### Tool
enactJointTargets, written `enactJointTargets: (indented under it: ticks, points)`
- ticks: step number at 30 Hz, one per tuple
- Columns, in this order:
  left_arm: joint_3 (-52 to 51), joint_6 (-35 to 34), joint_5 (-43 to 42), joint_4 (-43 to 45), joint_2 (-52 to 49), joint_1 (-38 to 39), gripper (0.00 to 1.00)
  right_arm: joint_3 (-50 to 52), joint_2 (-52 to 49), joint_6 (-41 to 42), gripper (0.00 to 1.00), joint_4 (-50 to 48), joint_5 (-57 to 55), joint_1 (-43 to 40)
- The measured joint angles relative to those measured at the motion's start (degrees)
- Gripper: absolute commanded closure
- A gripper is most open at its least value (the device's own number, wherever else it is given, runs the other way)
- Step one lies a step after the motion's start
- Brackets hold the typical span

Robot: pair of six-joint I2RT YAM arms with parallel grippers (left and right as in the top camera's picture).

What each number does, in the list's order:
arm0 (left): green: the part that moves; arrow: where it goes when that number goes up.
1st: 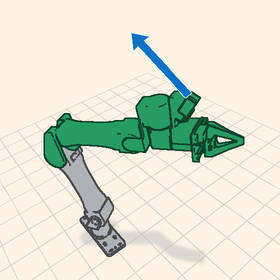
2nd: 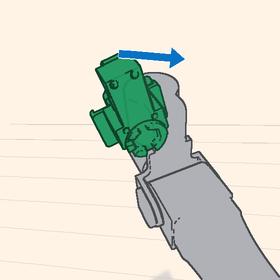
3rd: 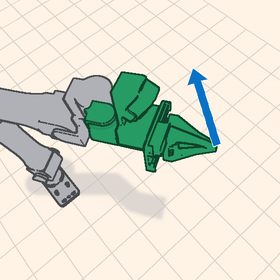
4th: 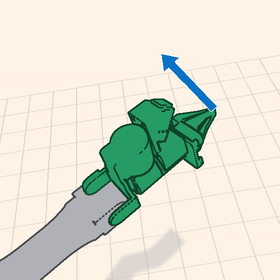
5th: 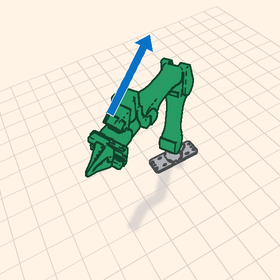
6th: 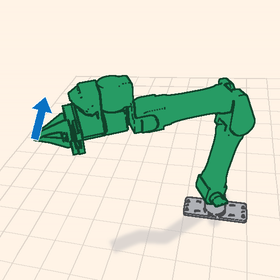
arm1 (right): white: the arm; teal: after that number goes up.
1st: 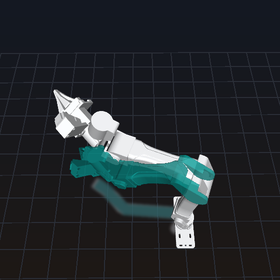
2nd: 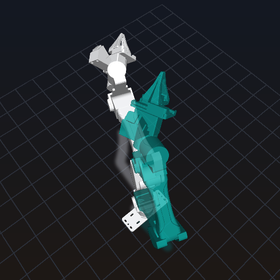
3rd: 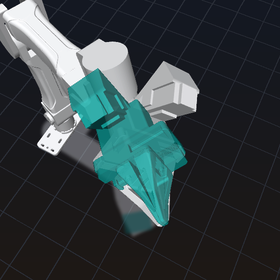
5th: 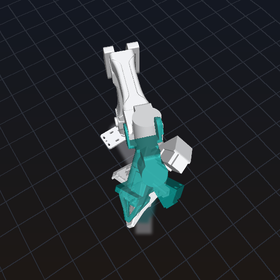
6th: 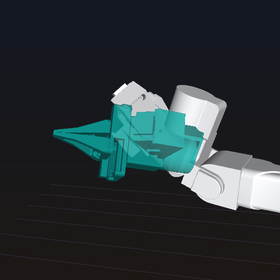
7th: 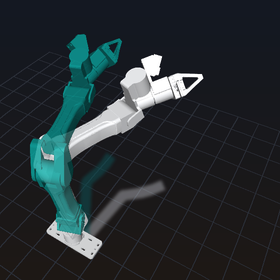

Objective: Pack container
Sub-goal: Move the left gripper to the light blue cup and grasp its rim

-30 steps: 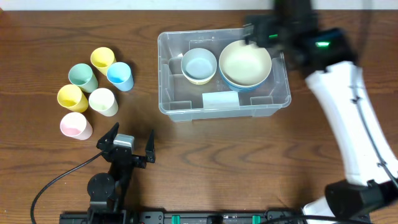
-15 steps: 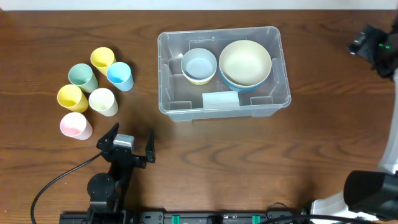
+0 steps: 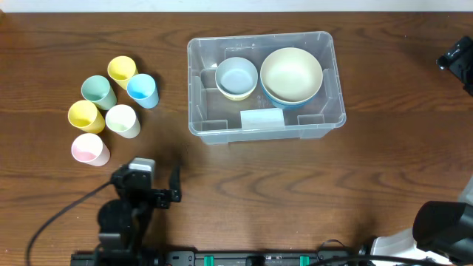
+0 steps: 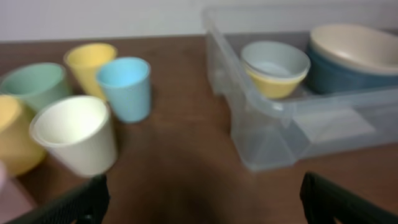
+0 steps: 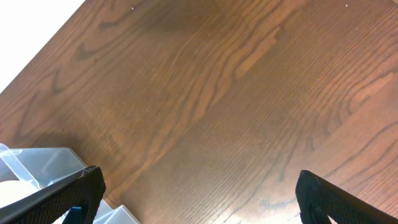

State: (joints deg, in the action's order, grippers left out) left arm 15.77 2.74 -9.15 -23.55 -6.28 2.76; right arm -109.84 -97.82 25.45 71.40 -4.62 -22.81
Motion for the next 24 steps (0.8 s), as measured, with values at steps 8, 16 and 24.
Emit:
enactJointTargets:
  ticks: [8, 16, 24]
  points:
    - [29.6, -2.6, 4.8, -12.3, -24.3, 0.0, 0.02, 0.0, -0.1, 0.0, 0.01, 0.1, 0.3, 0.0]
    - [53.6, -4.2, 3.3, -27.4, -55.0, 0.0, 0.02, 0.1, -0.1, 0.0, 0.01, 0.1, 0.3, 0.0]
    - [65.7, -2.2, 3.1, -29.8, -73.7, 0.0, 0.02, 0.1, -0.1, 0.0, 0.01, 0.2, 0.3, 0.0]
